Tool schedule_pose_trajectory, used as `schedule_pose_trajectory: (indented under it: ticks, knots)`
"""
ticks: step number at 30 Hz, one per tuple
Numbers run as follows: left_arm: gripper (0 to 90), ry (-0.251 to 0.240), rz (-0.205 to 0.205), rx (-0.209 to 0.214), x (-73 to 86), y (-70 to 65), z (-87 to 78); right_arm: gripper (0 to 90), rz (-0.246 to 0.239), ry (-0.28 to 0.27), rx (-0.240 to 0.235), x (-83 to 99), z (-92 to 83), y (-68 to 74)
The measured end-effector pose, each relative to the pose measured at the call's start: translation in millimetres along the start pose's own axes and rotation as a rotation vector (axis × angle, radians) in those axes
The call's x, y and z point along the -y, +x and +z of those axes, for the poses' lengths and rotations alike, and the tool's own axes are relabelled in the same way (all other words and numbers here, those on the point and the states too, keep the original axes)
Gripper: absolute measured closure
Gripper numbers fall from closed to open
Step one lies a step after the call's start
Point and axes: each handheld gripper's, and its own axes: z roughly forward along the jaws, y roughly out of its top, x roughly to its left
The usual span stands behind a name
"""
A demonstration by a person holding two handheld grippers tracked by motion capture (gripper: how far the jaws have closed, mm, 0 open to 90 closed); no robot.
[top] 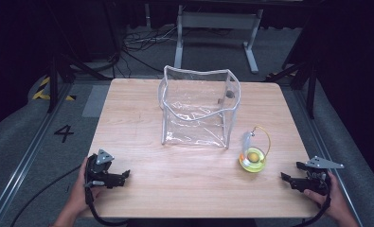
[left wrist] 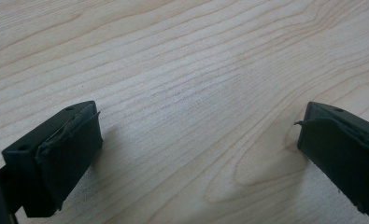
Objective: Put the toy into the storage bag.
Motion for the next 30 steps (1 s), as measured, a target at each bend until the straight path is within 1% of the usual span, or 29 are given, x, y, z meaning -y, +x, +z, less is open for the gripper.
schedule_pose_trajectory:
  ticks: [1, 2, 3, 5, 7, 8, 9, 10, 11, 13, 14, 15, 16, 17, 18, 20, 22, 23, 24, 25, 26, 27, 28, 29, 30]
  knots:
    - [0.1, 0.001, 0.008, 0.007, -0.1, 1.1, 0.0, 17.6, 0.000, 0.000, 0.000, 0.0, 0.0, 0.0]
    - [0.1, -0.002, 0.020, 0.020, 0.3, 2.9, -0.2, 20.9, 0.014, -0.005, 0.011, 0.2, -1.0, -0.7]
    - [0.1, 0.000, 0.024, 0.025, 0.4, 3.4, -0.4, 20.9, 0.013, -0.007, 0.012, 0.2, -0.9, -0.9]
    - [0.1, 0.002, 0.026, 0.026, 0.4, 3.6, -0.6, 21.4, 0.000, -0.004, 0.009, -0.1, -1.2, -2.2]
    - [0.2, -0.003, 0.025, 0.027, 0.6, 3.5, -0.3, 21.4, -0.003, 0.006, 0.007, -1.1, -1.5, -2.7]
    - [0.2, -0.001, 0.030, 0.023, 0.6, 3.8, -0.7, 21.4, 0.000, 0.013, 0.007, -1.7, -1.7, -2.6]
    - [0.5, 0.000, 0.032, 0.022, 0.8, 3.8, -0.9, 20.8, -0.009, 0.041, 0.002, -4.1, -2.6, -3.4]
    - [0.5, -0.002, 0.031, 0.022, 1.0, 3.8, -1.1, 20.1, -0.016, 0.056, -0.007, -5.8, -2.6, -4.0]
    - [0.6, -0.002, 0.031, 0.022, 1.0, 3.8, -1.1, 20.1, -0.016, 0.056, -0.007, -5.8, -2.6, -4.0]
    - [0.6, -0.001, 0.033, 0.020, 1.1, 3.8, -1.3, 16.6, -0.039, 0.101, -0.011, -10.4, -2.3, -5.7]
    - [0.5, -0.002, 0.034, 0.023, 1.1, 4.0, -1.2, 18.5, -0.047, 0.119, -0.015, -12.4, -2.4, -6.3]
    - [0.5, -0.004, 0.033, 0.020, 1.1, 3.8, -1.1, 24.4, -0.055, 0.138, -0.033, -15.2, -3.4, -6.7]
    - [0.5, -0.004, 0.033, 0.020, 1.1, 3.8, -1.1, 24.4, -0.055, 0.138, -0.033, -15.2, -3.4, -6.7]
    - [0.5, -0.003, 0.035, 0.019, 1.2, 3.7, -1.3, 27.9, -0.071, 0.149, -0.048, -20.1, -4.9, -7.6]
    - [0.5, -0.003, 0.036, 0.020, 1.2, 3.8, -1.3, 28.7, -0.072, 0.149, -0.060, -22.1, -5.6, -8.0]
    - [0.4, -0.003, 0.038, 0.023, 1.0, 4.1, -1.1, 28.7, -0.091, 0.164, -0.050, -29.7, -8.2, -7.1]
    - [0.5, -0.001, 0.036, 0.026, 1.0, 4.0, -1.1, 28.5, -0.106, 0.174, -0.053, -39.7, -12.1, -4.1]
    - [0.5, -0.003, 0.039, 0.023, 1.0, 4.2, -1.1, 28.5, -0.106, 0.174, -0.053, -39.7, -12.1, -4.1]
    - [0.5, -0.004, 0.039, 0.022, 1.1, 4.1, -1.1, 28.5, -0.118, 0.180, -0.051, -45.8, -14.1, -1.9]
    - [0.6, -0.005, 0.038, 0.021, 1.2, 3.9, -1.2, 29.1, -0.146, 0.181, -0.033, -54.4, -17.1, 2.6]
    - [0.6, -0.005, 0.039, 0.022, 1.2, 3.9, -1.2, 29.5, -0.160, 0.180, -0.011, -67.2, -21.8, 10.6]
    - [0.6, -0.004, 0.037, 0.022, 1.1, 4.1, -1.2, 28.7, -0.183, 0.180, -0.013, -76.1, -25.0, 17.1]
    - [0.6, -0.004, 0.037, 0.022, 1.1, 4.1, -1.2, 28.8, -0.193, 0.174, -0.022, -81.3, -27.2, 21.2]
    - [0.6, -0.004, 0.037, 0.023, 1.1, 4.1, -1.1, 28.8, -0.193, 0.174, -0.022, -81.3, -27.2, 21.2]
    - [0.6, -0.004, 0.037, 0.023, 1.1, 4.1, -1.1, 28.7, -0.199, 0.169, -0.030, -88.1, -29.6, 25.9]
